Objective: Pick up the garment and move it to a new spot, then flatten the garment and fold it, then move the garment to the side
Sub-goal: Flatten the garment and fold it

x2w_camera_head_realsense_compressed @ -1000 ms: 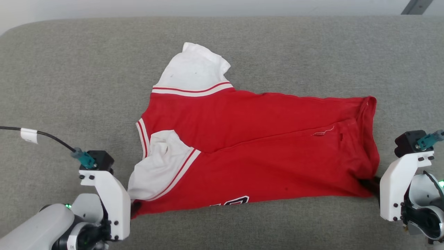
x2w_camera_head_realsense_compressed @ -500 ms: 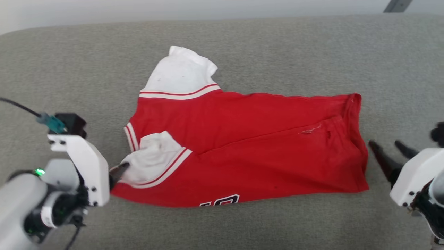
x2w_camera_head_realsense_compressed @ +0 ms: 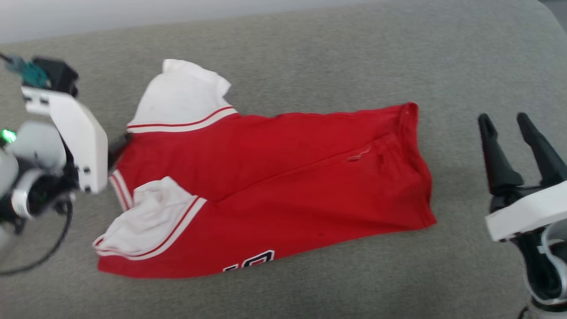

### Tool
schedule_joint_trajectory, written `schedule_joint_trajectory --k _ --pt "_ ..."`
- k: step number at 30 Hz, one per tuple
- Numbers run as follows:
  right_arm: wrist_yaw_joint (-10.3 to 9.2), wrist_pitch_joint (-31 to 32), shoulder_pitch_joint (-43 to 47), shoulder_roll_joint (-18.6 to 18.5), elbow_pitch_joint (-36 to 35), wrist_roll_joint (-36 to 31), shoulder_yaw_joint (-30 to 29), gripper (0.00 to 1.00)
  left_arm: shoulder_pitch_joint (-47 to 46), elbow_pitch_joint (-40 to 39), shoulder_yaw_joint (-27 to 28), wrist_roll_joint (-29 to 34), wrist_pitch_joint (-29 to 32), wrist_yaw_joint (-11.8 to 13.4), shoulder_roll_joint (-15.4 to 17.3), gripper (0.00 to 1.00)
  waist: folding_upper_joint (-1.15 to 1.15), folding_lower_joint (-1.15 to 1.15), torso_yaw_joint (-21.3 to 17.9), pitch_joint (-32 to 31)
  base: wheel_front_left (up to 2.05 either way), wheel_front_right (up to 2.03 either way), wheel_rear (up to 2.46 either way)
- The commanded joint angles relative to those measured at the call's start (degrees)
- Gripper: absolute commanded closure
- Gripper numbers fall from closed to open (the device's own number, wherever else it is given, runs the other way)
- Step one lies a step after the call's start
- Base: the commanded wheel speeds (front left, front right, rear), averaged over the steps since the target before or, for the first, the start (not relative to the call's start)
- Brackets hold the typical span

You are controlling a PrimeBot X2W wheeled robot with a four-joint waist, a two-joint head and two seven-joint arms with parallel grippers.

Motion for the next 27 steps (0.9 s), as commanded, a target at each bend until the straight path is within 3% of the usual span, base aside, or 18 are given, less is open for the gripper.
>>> schedule_joint_trajectory --k 1,4,14,27 --pt "0.00 -2.1 -0.7 0.5 -0.5 -0.9 1.0 0.00 -2.6 1.9 0.1 1.2 -0.2 -1.5 -0.8 0.00 0.00 0.00 -2.0 0.9 0.00 0.00 0.00" --pt "0.00 -5.7 -1.1 1.1 -0.4 -1.6 2.9 0.00 -6.7 6.7 -0.6 2.8 0.2 -4.8 -2.5 0.00 0.00 0.00 -4.3 1.8 0.00 0.00 0.00" --pt "0.00 -14.0 -2.7 1.7 1.2 0.7 7.5 0.00 -16.6 22.6 -2.1 6.3 1.1 -11.6 -7.1 0.00 0.00 0.00 -10.3 5.3 0.00 0.00 0.00" --pt "0.00 -14.8 -5.0 1.7 2.8 1.8 9.5 0.00 -22.3 38.7 -3.9 8.9 2.5 -14.0 -10.4 0.00 0.00 0.00 -13.8 10.1 0.00 0.00 0.00"
